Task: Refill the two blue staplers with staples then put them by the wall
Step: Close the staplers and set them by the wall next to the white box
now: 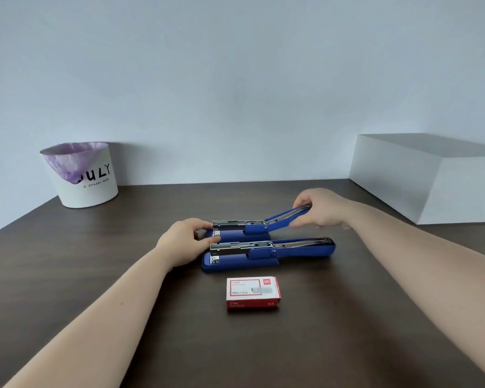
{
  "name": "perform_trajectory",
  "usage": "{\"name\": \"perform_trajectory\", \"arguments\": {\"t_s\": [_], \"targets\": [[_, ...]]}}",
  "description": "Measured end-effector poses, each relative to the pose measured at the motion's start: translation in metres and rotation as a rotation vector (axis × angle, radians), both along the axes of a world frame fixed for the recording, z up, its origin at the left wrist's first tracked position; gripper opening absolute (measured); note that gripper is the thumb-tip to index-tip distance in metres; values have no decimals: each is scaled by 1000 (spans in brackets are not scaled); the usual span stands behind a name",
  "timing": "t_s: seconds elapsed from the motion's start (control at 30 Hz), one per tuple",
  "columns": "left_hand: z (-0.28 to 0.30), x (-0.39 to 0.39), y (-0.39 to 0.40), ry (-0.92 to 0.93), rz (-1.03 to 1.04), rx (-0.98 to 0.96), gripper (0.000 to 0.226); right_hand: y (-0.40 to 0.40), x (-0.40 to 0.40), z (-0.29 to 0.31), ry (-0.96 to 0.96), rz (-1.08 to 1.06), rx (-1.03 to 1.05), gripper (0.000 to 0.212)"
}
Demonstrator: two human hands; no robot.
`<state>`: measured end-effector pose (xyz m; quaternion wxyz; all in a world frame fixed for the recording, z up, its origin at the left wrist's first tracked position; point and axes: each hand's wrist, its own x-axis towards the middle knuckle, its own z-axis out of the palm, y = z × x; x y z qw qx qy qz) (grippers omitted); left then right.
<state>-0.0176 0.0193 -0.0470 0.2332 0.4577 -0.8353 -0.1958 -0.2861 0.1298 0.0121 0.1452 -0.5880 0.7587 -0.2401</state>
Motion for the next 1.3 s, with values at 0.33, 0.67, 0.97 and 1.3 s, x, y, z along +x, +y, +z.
{"name": "perform_trajectory", "arguments": {"t_s": [0.33, 0.67, 0.97, 1.3], "targets": [[1, 1, 1, 41, 14, 0, 37, -23, 51, 20, -192, 133, -299, 59], [5, 2, 6, 42, 15, 21, 35, -40, 97, 3, 171, 311, -102, 37], [11, 18, 24, 448, 24, 188, 20, 4, 66, 9, 116, 201, -96, 36], [18, 43, 58, -9, -227, 307, 48, 49, 38, 10, 379, 249, 310, 42]]}}
